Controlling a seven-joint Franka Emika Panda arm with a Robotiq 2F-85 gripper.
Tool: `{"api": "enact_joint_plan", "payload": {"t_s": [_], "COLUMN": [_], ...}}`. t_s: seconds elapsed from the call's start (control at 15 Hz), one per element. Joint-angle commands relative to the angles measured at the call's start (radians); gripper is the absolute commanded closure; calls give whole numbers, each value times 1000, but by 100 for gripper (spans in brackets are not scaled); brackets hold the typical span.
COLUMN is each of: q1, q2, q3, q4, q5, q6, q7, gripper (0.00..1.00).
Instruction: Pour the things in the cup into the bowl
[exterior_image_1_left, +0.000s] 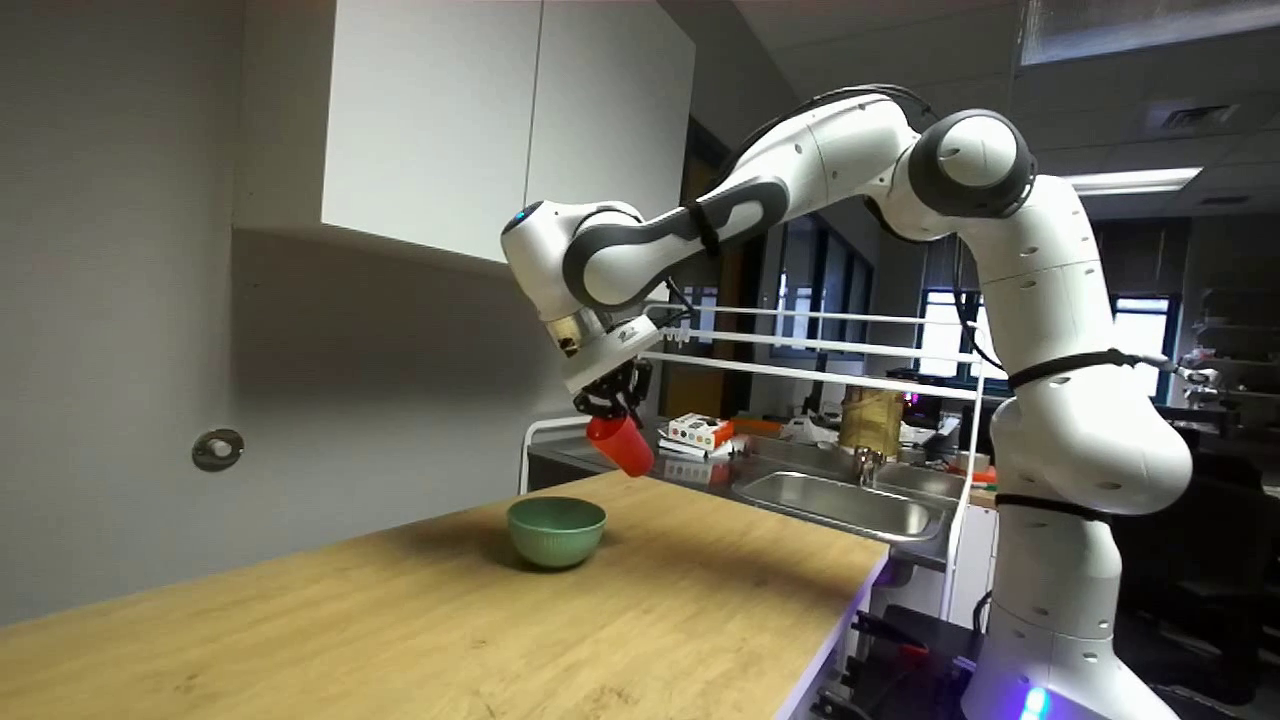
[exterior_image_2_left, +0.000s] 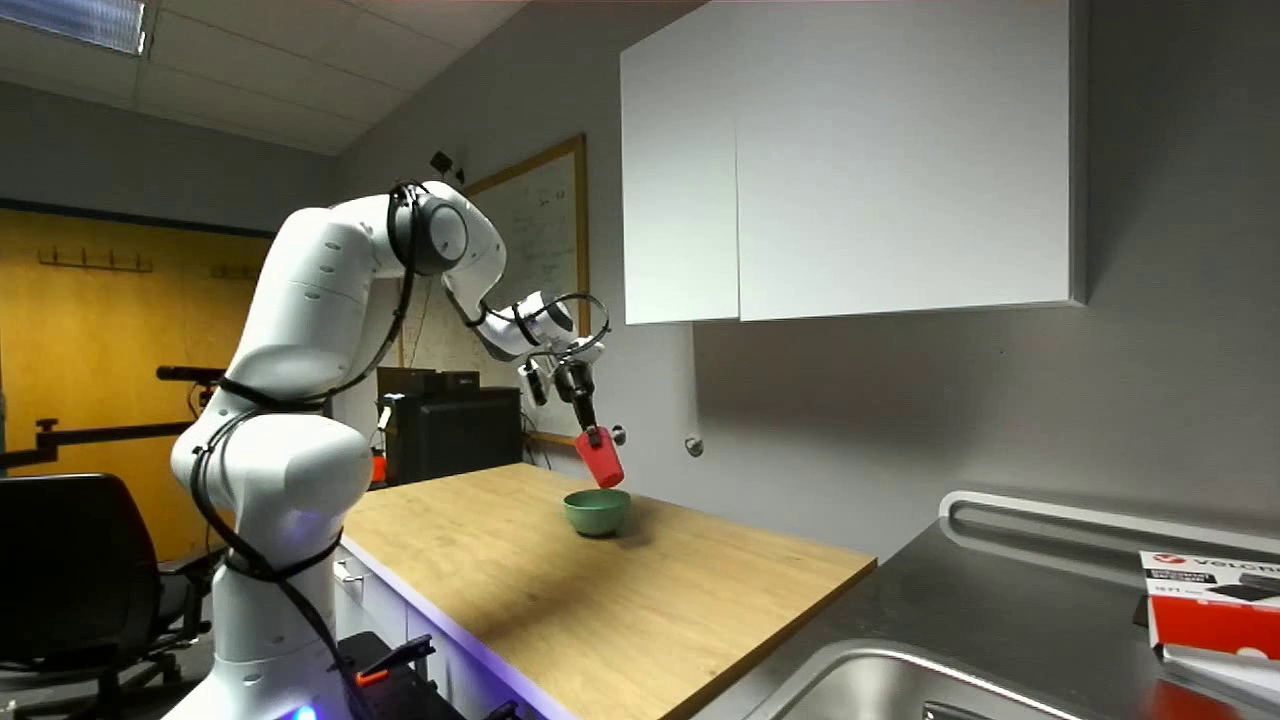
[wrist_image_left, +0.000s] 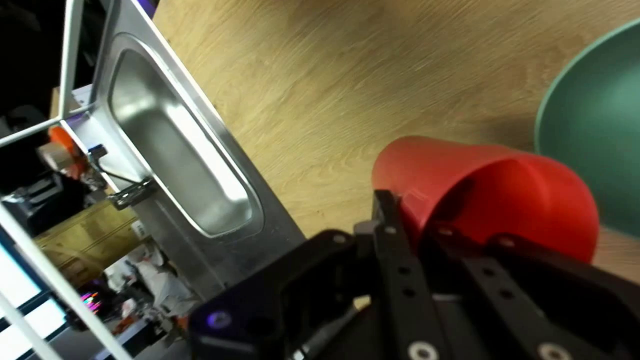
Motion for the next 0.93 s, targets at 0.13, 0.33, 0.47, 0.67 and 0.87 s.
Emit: {"api": "enact_joint_plan", "payload": {"t_s": [0.13, 0.33, 0.47, 0.67, 0.87], "q1": [112, 165, 189, 217, 236], "q2": [205, 297, 357, 433, 488], "q3": [7, -1, -5, -8, -20], "q4": [214, 299, 354, 435, 495], "q5": [-166, -254, -304, -363, -444], "q6": [-233, -327, -385, -470, -539], "q7": [123, 170, 199, 216, 230], "gripper": [98, 98, 98, 98, 98]}}
